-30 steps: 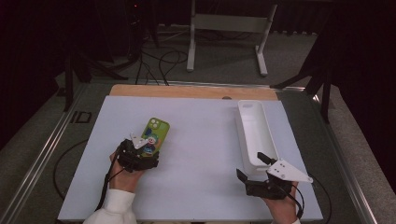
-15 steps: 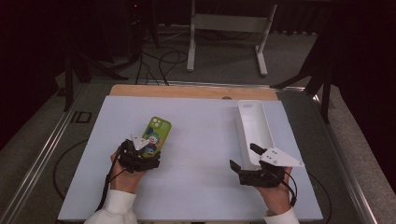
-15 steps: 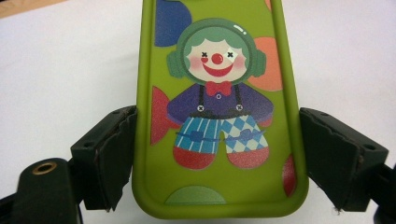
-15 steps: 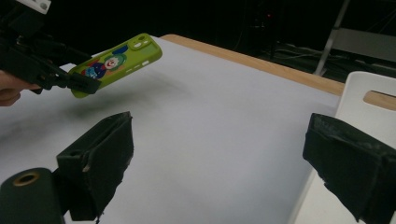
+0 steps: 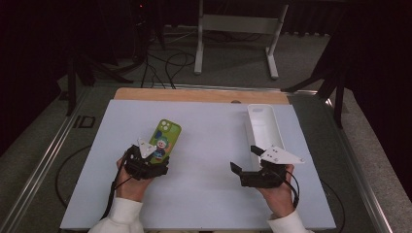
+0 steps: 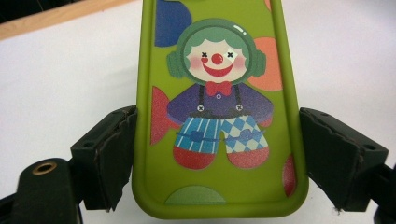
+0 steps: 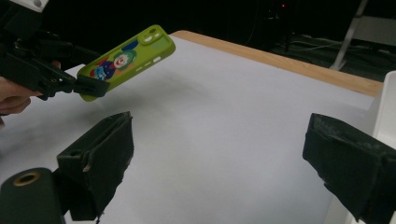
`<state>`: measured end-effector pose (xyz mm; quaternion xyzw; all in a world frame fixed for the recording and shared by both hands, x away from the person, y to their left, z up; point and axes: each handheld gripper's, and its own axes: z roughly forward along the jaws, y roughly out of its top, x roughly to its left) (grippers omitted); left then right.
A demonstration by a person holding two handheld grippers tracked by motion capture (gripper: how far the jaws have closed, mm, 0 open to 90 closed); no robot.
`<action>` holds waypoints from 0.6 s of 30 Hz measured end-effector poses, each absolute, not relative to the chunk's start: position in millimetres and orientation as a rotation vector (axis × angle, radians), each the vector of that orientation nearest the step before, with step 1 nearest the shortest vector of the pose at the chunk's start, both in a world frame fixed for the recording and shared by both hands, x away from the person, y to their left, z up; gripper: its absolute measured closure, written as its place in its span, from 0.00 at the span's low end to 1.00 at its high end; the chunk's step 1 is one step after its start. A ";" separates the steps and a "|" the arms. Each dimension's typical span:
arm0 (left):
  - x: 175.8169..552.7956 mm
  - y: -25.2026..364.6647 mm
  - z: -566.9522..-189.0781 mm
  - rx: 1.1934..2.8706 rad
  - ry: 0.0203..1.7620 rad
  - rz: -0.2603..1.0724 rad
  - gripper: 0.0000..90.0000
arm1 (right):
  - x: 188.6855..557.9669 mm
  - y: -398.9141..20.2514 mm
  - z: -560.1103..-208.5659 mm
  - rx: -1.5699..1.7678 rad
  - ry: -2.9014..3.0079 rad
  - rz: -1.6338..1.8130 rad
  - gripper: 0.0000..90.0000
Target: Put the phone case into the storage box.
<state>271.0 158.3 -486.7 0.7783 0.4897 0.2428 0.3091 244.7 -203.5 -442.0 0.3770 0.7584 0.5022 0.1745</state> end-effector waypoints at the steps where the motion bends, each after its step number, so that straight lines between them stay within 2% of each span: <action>1: 270.6 158.1 -486.4 2.052 1.292 0.644 0.18 | 244.9 -203.7 -443.3 1.073 2.151 1.426 0.10; 18: 260.1 146.7 -475.0 1.999 1.189 0.666 0.18 | 248.1 -202.3 -458.5 1.154 2.154 1.460 0.10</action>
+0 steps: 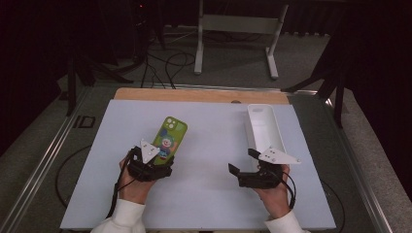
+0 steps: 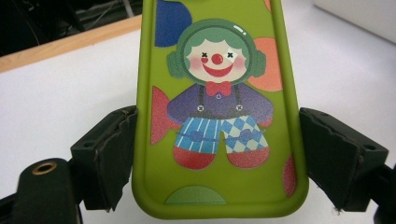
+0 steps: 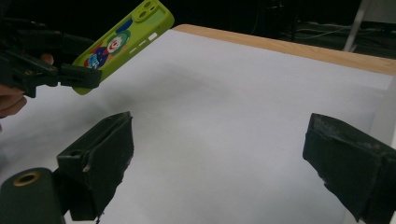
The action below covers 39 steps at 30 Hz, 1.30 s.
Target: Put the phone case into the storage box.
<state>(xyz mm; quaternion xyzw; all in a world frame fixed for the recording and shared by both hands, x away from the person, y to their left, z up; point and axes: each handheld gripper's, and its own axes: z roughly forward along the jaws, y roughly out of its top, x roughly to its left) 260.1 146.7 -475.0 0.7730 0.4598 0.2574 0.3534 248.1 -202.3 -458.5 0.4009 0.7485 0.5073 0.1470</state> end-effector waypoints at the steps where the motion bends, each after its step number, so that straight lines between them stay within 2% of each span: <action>1: 259.8 146.1 -474.6 1.998 1.184 0.667 0.18 | 248.3 -202.8 -458.7 1.161 2.155 1.465 0.10; 25: 251.6 137.3 -462.2 1.968 1.083 0.698 0.18 | 254.1 -207.3 -450.6 1.263 2.135 1.547 0.10; 39: 249.6 132.5 -462.7 1.996 1.032 0.678 0.18 | 262.2 -187.7 -445.2 1.243 2.189 1.533 0.10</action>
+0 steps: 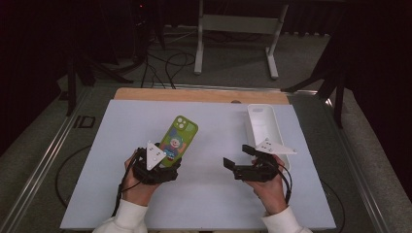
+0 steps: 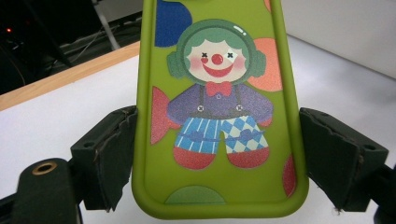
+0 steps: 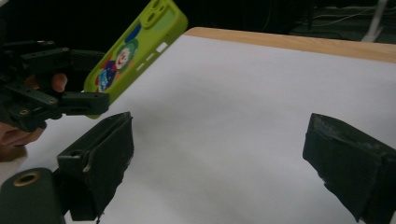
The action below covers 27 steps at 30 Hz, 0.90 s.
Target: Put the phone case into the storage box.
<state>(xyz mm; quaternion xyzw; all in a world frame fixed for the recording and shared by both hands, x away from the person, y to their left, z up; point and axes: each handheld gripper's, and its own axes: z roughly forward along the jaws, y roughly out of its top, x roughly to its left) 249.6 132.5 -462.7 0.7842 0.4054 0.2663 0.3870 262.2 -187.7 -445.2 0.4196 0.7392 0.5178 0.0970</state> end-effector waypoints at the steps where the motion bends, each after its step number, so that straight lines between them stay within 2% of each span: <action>1: 249.5 132.3 -462.6 1.996 1.030 0.677 0.18 | 262.7 -186.8 -444.8 1.239 2.193 1.531 0.10; 27: 243.9 125.6 -457.7 1.978 0.974 0.656 0.18 | 281.1 -159.2 -434.1 1.203 2.251 1.562 0.10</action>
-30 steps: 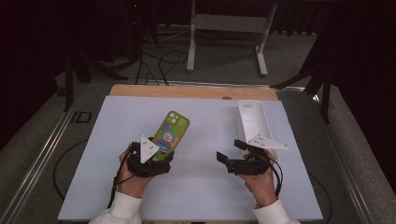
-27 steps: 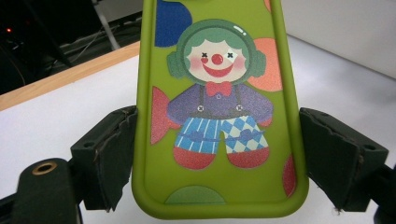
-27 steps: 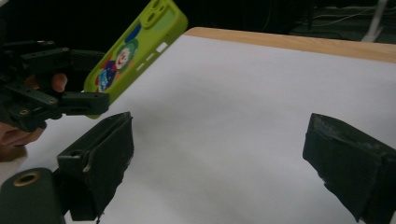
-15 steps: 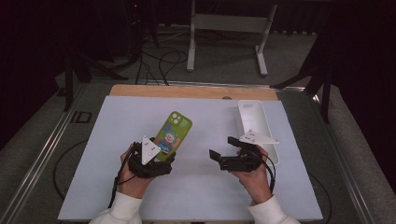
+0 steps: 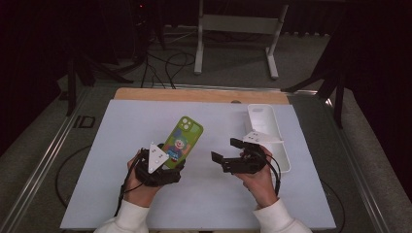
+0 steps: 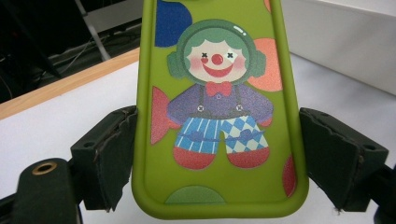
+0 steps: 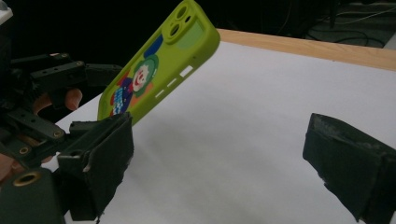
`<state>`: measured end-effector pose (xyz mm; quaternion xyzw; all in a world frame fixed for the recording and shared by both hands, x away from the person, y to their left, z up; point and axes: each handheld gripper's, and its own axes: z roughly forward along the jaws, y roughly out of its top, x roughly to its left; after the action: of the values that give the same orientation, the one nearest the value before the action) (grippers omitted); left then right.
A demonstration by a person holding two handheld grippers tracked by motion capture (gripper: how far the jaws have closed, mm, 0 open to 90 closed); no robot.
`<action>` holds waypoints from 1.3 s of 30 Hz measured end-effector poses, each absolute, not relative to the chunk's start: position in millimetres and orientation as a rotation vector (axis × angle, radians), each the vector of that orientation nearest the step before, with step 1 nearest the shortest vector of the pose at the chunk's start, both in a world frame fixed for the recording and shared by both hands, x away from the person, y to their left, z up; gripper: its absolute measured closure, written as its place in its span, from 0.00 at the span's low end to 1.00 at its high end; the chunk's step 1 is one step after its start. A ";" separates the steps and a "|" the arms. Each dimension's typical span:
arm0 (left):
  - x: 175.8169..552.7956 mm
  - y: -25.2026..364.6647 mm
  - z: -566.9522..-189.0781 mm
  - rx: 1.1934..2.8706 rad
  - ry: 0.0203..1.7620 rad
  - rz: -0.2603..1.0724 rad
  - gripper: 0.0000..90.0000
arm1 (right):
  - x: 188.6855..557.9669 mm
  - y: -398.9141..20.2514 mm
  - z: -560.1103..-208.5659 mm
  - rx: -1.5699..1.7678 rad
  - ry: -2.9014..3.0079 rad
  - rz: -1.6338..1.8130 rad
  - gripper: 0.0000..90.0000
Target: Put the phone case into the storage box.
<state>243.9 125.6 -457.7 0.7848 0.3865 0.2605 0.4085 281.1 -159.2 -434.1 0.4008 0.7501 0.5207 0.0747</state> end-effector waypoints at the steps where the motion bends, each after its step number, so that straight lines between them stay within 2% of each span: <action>1: 243.6 125.5 -457.5 1.978 0.966 0.656 0.18 | 281.6 -158.0 -433.8 1.205 2.252 1.566 0.10; 17: 239.3 117.5 -454.3 1.981 0.923 0.642 0.18 | 292.3 -139.7 -432.9 1.213 2.308 1.620 0.10; 39: 233.5 107.8 -451.8 1.990 0.872 0.636 0.18 | 303.0 -121.0 -427.5 1.234 2.331 1.689 0.15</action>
<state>233.5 107.8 -451.8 0.7956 0.3488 0.2544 0.4250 303.0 -121.0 -427.5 0.3940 0.7442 0.5393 0.0046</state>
